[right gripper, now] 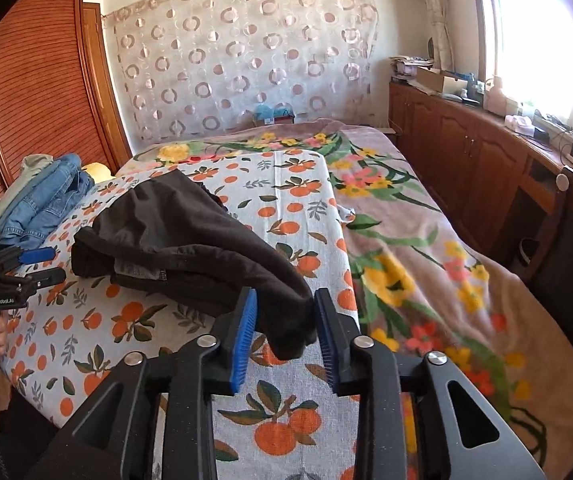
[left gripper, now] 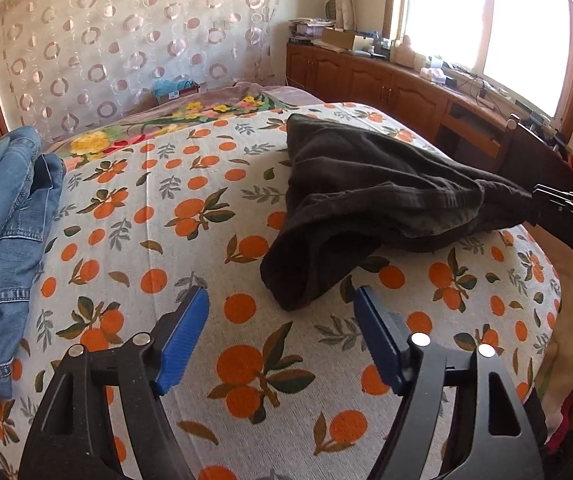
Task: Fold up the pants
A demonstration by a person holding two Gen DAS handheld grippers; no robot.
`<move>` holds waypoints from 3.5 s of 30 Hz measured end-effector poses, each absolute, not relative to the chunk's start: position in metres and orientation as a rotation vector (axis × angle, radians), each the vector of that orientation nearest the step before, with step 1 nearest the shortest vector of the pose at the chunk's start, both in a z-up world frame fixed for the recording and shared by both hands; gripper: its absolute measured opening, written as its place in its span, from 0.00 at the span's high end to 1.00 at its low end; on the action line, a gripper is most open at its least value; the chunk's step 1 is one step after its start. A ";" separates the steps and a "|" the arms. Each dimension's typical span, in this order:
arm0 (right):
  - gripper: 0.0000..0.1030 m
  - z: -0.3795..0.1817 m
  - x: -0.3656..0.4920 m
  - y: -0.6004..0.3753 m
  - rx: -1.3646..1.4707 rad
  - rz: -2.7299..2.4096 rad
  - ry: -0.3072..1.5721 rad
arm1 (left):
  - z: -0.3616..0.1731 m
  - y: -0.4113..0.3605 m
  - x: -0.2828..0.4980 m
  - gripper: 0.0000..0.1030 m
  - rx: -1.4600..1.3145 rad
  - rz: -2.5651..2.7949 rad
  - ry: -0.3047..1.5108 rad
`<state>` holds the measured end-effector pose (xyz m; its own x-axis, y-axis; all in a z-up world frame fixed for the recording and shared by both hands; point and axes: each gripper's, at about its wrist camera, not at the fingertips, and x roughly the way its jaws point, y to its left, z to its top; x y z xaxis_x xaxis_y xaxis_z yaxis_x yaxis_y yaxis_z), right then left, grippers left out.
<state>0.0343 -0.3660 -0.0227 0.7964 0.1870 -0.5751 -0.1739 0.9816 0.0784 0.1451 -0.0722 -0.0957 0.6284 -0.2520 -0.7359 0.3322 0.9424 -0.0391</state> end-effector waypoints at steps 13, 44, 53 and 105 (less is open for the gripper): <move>0.57 -0.021 0.032 -0.360 0.020 0.215 0.616 | -0.102 -0.075 0.168 0.89 0.021 -0.447 0.876; 0.56 -0.020 0.047 -0.310 -0.024 0.388 0.577 | 0.053 -0.010 0.120 0.95 0.106 -0.307 0.575; 0.56 -0.019 0.033 -0.314 -0.012 0.363 0.576 | 0.031 -0.096 0.109 0.95 0.134 -0.532 0.634; 0.95 -0.024 0.064 -0.275 -0.038 0.444 0.554 | -0.082 0.005 0.064 0.44 -0.017 -0.337 0.808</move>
<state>0.0635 -0.2752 -0.0245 0.7587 0.3972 -0.5164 -0.4176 0.9049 0.0824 0.0636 0.0052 -0.0821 0.6404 -0.3021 -0.7062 0.2895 0.9465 -0.1424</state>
